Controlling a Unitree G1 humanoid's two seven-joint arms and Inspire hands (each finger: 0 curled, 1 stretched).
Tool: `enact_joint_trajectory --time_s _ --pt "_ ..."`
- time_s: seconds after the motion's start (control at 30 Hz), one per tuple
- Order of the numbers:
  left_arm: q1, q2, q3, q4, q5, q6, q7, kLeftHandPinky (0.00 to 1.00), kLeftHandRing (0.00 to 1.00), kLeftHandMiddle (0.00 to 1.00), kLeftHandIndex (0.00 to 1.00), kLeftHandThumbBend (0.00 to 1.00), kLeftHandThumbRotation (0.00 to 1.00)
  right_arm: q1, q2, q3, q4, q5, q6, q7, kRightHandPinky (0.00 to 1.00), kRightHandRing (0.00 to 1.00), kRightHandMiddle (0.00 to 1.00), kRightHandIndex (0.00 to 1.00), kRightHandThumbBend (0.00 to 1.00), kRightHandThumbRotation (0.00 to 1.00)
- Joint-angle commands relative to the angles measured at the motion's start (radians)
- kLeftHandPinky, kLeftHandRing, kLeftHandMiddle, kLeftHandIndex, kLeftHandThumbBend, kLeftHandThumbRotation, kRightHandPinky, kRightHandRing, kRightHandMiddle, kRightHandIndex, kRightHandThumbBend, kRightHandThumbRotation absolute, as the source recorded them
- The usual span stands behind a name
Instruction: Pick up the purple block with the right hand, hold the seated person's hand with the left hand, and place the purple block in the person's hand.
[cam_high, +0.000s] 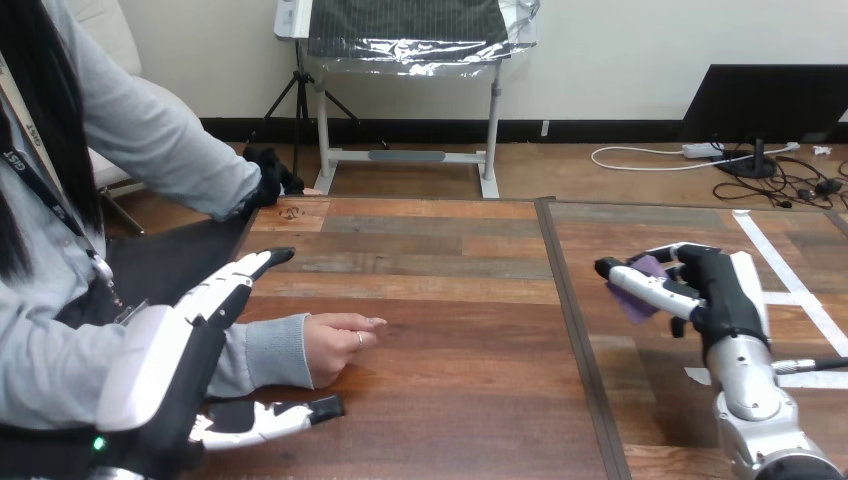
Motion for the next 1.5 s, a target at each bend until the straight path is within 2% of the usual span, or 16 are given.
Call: enact_joint_trajectory --time_s 0.0,0.47,0.57,0.77,1.1,1.47 --pt "-0.103 0.058 -0.033 -0.041 0.005 0.042 -0.017 0.82 0.86 0.87 0.86 1.00 0.40 -0.124 0.004 -0.022 -0.034 0.020 -0.005 0.008 0.03 0.07 0.13 0.17 0.28 0.15" --pt "-0.164 0.139 -0.077 -0.031 0.035 0.136 -0.041 0.74 0.80 0.81 0.80 1.00 0.30 -0.149 0.023 -0.047 -0.031 0.054 0.016 0.041 0.02 0.06 0.11 0.15 0.27 0.17" --pt "-0.184 0.157 -0.090 -0.015 0.048 0.143 -0.036 0.73 0.78 0.79 0.79 1.00 0.28 -0.151 0.023 -0.042 -0.030 0.051 0.014 0.039 0.02 0.06 0.11 0.15 0.27 0.17" --pt "-0.227 0.182 -0.119 0.032 0.061 0.159 -0.025 0.70 0.75 0.76 0.76 1.00 0.23 -0.157 0.027 -0.031 -0.035 0.043 0.009 0.031 0.02 0.06 0.11 0.15 0.27 0.17" --pt "-0.303 0.216 -0.182 0.123 0.095 0.188 0.000 0.64 0.68 0.70 0.71 1.00 0.14 -0.166 0.036 -0.034 -0.037 0.047 0.008 0.033 0.02 0.07 0.12 0.16 0.28 0.18" --pt "-0.405 0.236 -0.258 0.260 0.121 0.200 0.016 0.59 0.62 0.65 0.68 1.00 0.13 -0.166 0.042 -0.044 -0.035 0.059 0.011 0.057 0.03 0.08 0.13 0.17 0.27 0.14"
